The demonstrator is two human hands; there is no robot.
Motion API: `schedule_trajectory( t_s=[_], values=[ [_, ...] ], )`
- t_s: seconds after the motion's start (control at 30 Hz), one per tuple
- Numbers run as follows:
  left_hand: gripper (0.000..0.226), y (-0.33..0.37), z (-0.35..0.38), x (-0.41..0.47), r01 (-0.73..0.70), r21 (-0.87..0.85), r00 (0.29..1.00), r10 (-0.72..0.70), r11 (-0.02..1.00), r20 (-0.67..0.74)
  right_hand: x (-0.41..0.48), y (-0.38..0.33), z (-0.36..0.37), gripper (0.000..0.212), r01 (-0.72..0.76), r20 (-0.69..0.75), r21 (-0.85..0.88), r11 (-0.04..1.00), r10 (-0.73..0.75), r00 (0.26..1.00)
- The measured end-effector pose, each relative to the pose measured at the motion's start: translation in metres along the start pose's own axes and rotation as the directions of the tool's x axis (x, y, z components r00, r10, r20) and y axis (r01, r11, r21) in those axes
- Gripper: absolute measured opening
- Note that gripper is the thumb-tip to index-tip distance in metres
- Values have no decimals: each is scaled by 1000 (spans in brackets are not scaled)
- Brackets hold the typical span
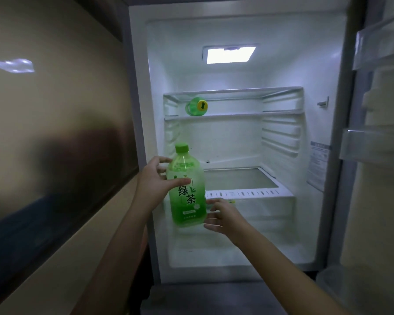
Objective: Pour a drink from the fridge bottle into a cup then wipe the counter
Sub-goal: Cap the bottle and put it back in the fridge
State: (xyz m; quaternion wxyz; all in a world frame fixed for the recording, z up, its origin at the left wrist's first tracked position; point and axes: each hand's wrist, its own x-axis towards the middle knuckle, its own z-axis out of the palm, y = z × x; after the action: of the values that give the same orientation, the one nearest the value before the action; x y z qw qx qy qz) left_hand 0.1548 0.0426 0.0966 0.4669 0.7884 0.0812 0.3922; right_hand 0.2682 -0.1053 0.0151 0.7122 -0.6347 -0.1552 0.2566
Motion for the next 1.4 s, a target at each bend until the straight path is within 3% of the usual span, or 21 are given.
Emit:
schedule_trajectory(
  t_s=[0.3, 0.63, 0.87, 1.1, 1.4],
  values=[
    [64, -10, 42, 53, -122, 71, 992, 120, 990, 39, 66, -18, -14, 26, 5, -33, 68, 998, -3, 999],
    [64, -37, 93, 127, -36, -26, 999, 36, 999, 26, 135, -53, -46, 13, -41, -168, -23, 999, 36, 985],
    [63, -60, 112, 171, -12, 11, 1000, 12, 1000, 26, 166, -56, -43, 12, -15, -90, -15, 1000, 13, 996],
    [57, -82, 118, 192, 14, 17, 1000, -14, 1000, 4, 191, -63, -36, 31, -27, -87, -224, 974, 8, 996],
    [60, -95, 124, 209, 40, -20, 999, -40, 999, 18, 210, -71, -35, 50, 52, -66, -220, 974, -68, 996]
  ],
)
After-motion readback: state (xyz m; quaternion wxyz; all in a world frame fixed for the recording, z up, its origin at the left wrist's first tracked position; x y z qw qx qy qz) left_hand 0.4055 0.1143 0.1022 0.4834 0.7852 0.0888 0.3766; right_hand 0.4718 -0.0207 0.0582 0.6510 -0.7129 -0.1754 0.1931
